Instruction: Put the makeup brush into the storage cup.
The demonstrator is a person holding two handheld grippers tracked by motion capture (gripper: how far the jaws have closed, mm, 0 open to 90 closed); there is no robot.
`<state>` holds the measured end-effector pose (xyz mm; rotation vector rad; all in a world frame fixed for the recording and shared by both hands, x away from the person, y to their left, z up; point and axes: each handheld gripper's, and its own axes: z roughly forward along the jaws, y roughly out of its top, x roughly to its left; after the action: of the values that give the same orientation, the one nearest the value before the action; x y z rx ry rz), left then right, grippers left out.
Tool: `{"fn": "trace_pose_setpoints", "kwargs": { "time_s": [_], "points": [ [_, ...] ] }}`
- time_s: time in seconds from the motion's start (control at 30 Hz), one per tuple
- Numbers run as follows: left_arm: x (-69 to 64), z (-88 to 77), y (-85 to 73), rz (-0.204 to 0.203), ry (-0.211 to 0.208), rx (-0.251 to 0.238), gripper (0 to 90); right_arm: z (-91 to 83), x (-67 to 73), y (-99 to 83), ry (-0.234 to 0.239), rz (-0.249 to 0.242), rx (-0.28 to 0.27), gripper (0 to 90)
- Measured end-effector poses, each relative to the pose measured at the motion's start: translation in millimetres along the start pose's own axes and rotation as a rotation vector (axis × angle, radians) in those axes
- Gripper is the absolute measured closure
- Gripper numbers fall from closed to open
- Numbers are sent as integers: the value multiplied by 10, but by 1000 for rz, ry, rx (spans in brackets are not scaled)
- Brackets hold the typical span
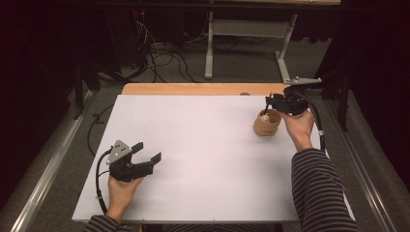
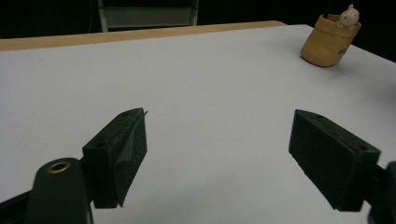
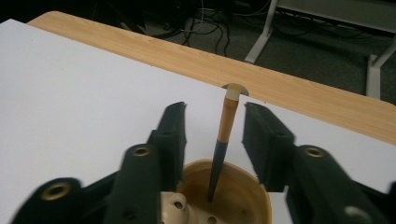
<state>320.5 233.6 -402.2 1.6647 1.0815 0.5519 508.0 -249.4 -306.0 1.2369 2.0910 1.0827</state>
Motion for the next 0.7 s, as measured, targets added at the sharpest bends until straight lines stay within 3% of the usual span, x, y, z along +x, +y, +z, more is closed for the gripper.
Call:
{"fn": "trace_pose_setpoints", "kwargs": {
  "time_s": [0.27, 0.7],
  "points": [
    [-2, -5, 0, 1, 0, -2, 200, -84, -12, 9, 11, 16, -37, 474],
    [-8, -2, 1, 4, -2, -2, 200, -272, -81, -56, 12, 37, -96, 419]
  ]
}}
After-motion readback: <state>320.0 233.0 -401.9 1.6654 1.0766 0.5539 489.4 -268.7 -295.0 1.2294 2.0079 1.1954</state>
